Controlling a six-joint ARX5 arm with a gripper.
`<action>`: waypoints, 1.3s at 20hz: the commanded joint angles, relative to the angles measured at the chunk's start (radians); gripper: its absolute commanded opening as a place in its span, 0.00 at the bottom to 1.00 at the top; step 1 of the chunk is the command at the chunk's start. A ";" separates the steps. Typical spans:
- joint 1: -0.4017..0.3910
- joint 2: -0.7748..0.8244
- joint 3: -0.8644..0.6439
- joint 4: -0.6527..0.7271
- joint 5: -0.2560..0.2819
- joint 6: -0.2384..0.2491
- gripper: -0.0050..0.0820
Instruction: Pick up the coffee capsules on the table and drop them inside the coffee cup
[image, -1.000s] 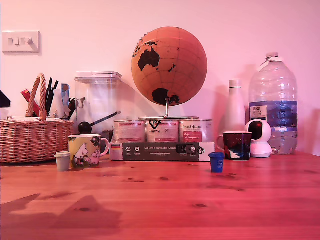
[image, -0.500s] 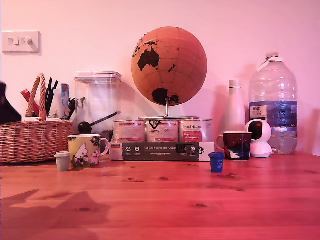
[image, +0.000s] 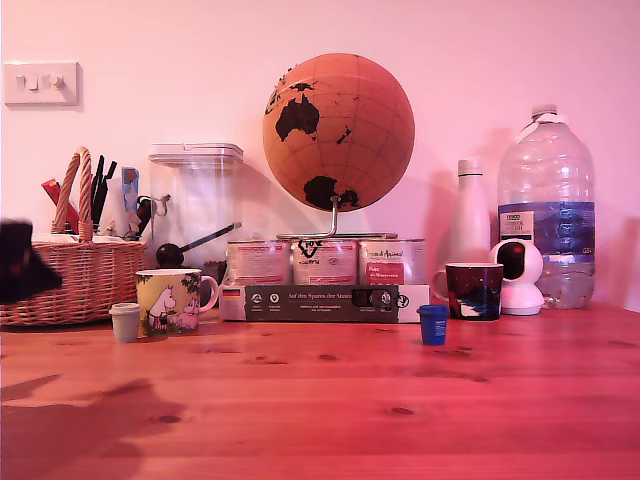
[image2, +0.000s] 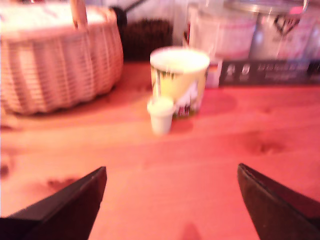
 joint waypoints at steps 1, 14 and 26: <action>0.000 0.046 0.030 0.011 0.001 0.001 0.93; -0.005 0.102 0.177 -0.071 0.027 -0.018 0.93; -0.012 0.327 0.364 -0.074 0.035 -0.016 0.93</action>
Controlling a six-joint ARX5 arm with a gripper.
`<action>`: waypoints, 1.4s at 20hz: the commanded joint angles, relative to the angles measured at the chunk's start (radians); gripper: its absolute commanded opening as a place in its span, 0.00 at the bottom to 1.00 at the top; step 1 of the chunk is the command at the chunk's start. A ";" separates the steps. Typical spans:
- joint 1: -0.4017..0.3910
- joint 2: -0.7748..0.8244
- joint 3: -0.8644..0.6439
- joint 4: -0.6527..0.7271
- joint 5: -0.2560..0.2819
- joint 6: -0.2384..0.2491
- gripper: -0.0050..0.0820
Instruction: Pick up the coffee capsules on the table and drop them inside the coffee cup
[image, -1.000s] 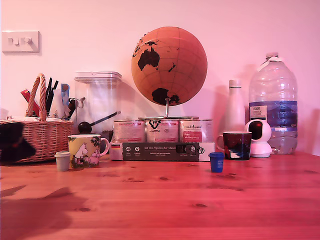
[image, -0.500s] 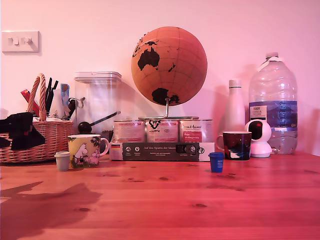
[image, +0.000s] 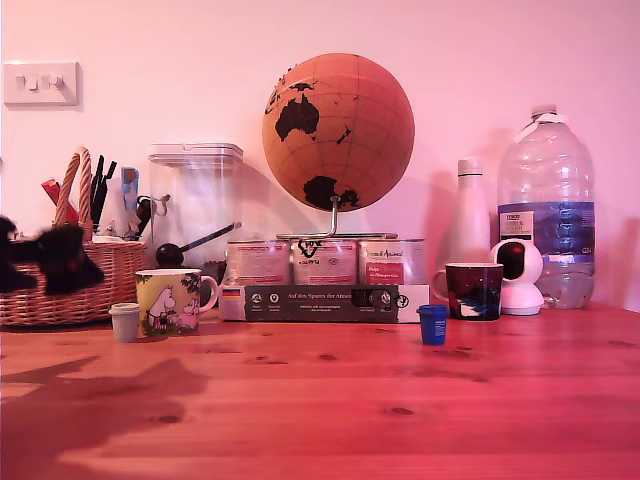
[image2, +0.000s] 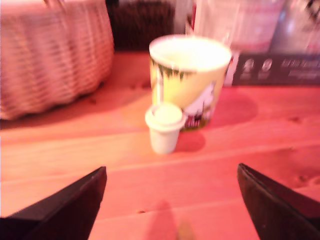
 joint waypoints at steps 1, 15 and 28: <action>-0.003 0.040 0.035 0.008 0.007 0.000 0.93; -0.010 0.248 0.252 -0.060 0.020 0.008 0.93; -0.014 0.283 0.406 -0.241 0.029 0.048 0.93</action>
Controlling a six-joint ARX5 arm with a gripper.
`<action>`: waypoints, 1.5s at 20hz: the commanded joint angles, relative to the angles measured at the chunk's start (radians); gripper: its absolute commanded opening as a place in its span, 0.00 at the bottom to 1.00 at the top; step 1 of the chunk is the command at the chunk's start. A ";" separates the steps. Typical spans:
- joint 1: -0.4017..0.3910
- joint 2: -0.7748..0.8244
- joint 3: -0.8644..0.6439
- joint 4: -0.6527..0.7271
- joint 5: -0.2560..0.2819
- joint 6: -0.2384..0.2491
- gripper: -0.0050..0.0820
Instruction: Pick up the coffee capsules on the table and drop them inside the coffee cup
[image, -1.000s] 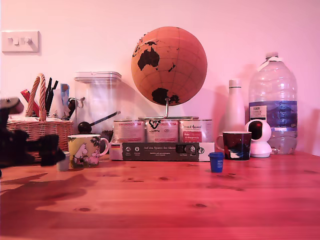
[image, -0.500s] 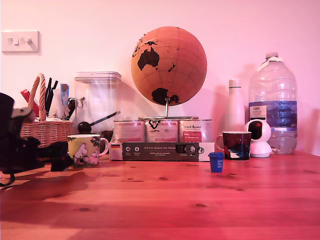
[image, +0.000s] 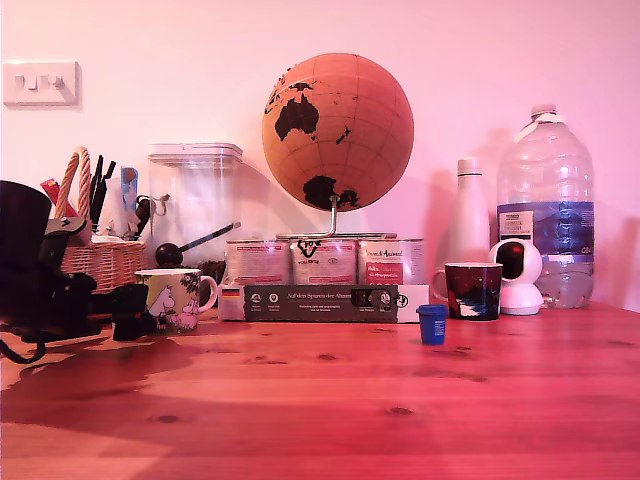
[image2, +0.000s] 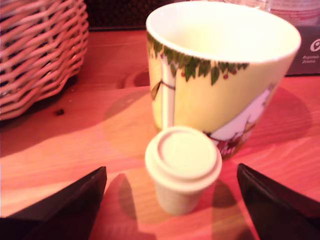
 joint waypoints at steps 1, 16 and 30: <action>-0.005 0.033 0.005 -0.004 0.004 0.005 0.93; -0.005 0.033 0.005 -0.014 0.003 0.012 0.22; -0.005 -0.061 -0.073 -0.067 0.018 0.043 0.22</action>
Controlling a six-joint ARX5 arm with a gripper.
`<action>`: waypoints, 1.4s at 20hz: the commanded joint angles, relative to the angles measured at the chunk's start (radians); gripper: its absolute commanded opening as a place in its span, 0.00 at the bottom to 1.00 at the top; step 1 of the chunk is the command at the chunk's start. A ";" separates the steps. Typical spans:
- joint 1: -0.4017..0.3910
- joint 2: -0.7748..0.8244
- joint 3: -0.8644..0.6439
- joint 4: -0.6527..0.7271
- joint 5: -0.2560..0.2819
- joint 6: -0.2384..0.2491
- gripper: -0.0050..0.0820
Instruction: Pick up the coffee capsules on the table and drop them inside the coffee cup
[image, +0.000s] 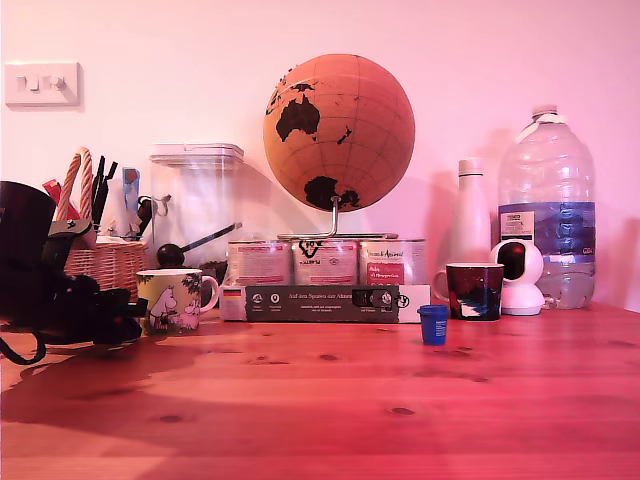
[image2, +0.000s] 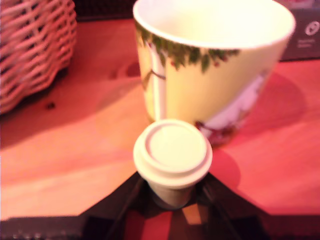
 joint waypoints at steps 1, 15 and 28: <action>-0.003 -0.048 -0.066 0.002 0.002 0.008 0.22; -0.018 -0.429 -0.241 -0.036 0.002 0.007 0.22; -0.031 -0.456 -0.124 -0.248 0.058 -0.009 0.22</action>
